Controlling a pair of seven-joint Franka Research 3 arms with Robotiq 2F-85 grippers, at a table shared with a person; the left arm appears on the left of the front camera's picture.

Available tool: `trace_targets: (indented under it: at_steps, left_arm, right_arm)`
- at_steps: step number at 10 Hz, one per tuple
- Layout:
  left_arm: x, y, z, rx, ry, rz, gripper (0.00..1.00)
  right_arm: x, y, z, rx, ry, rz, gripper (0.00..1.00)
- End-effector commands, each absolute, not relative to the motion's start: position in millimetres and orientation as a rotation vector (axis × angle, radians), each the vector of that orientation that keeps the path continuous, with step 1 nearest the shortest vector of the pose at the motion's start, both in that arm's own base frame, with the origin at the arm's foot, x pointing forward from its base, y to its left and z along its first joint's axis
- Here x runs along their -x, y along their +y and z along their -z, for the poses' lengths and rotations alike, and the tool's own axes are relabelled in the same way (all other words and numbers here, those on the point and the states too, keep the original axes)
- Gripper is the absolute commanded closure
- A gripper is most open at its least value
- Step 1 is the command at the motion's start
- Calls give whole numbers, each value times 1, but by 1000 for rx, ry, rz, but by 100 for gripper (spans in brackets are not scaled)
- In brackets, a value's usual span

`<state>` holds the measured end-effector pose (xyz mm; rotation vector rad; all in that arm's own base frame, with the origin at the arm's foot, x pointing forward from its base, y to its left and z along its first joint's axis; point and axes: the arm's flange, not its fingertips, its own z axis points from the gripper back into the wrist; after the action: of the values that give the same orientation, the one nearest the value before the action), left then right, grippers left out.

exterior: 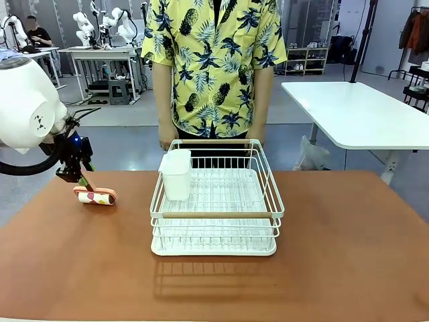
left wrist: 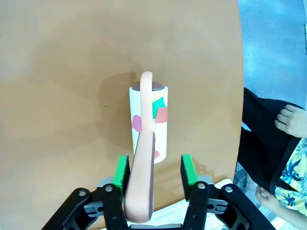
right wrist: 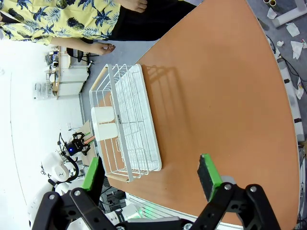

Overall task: Clean the table.
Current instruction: Place the Lint Roller down when the Dish drying rack is positioned in the middle of the table.

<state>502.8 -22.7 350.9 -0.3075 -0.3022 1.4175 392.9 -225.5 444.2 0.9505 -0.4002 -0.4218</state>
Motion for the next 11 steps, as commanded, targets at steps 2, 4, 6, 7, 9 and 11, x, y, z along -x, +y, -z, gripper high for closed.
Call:
trace_targets:
  at_steps: [2,4,6,7,9,11]
  left_arm:
    - [-495,-24,-364,230,-258,-1451,0]
    - [-476,-22,-391,150,-216,-1444,0]
    - [-469,-25,-418,97,-108,-1450,0]
    - [-467,-26,-429,75,-68,-1432,0]
    - [-471,-25,-436,70,-84,-1425,0]
    - [-464,-27,-435,78,-90,-1415,0]
  right_arm:
    - [-392,-225,-446,-965,-406,419,0]
    - [-392,-225,-446,-965,-406,419,0]
    - [-392,-225,-446,-965,-406,419,0]
    - [-392,-225,-446,-965,-406,419,0]
    - [-392,-225,-446,-965,-406,419,0]
    - [-392,-225,-446,-965,-406,419,0]
